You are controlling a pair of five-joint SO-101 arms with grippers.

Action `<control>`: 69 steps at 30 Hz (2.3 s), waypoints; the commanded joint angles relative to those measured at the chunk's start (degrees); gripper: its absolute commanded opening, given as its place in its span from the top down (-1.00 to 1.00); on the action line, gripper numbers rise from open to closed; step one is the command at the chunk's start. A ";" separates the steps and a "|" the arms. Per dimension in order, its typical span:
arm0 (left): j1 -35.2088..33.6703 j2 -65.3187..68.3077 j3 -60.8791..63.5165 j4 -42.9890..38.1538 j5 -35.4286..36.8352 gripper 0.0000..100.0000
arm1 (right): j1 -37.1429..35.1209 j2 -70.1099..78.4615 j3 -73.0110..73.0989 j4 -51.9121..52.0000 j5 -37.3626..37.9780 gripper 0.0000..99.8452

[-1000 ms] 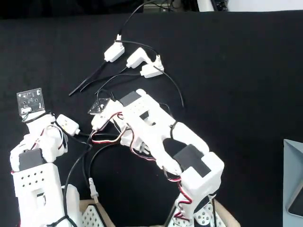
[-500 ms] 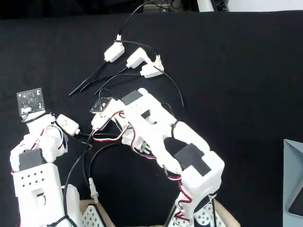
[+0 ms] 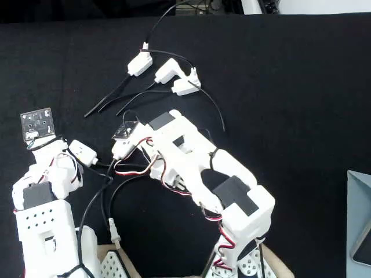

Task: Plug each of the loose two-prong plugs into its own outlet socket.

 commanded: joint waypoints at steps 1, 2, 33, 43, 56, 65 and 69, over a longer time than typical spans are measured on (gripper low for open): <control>-0.66 -0.79 -0.31 -1.05 0.18 0.76 | -0.62 -0.13 0.31 -0.53 -0.70 0.92; -0.66 -0.79 -0.31 -1.05 0.18 0.76 | -0.62 0.40 0.13 -0.53 -0.62 0.97; 3.82 -0.79 -6.64 -3.60 0.62 0.76 | -0.53 -45.23 0.92 7.74 -20.04 0.98; 19.56 -0.79 -14.73 -3.60 8.79 0.76 | -7.74 -68.26 14.73 -1.05 -23.65 0.98; 35.47 -0.88 -17.19 -3.16 12.22 0.76 | -9.32 -74.15 20.62 -2.37 -24.44 0.98; 41.98 -2.02 -17.10 -1.67 12.04 0.76 | -9.23 -73.80 21.14 -3.52 -24.44 0.98; 44.79 -8.18 -16.31 0.44 11.96 0.76 | -9.23 -74.15 24.48 -6.42 -24.44 0.98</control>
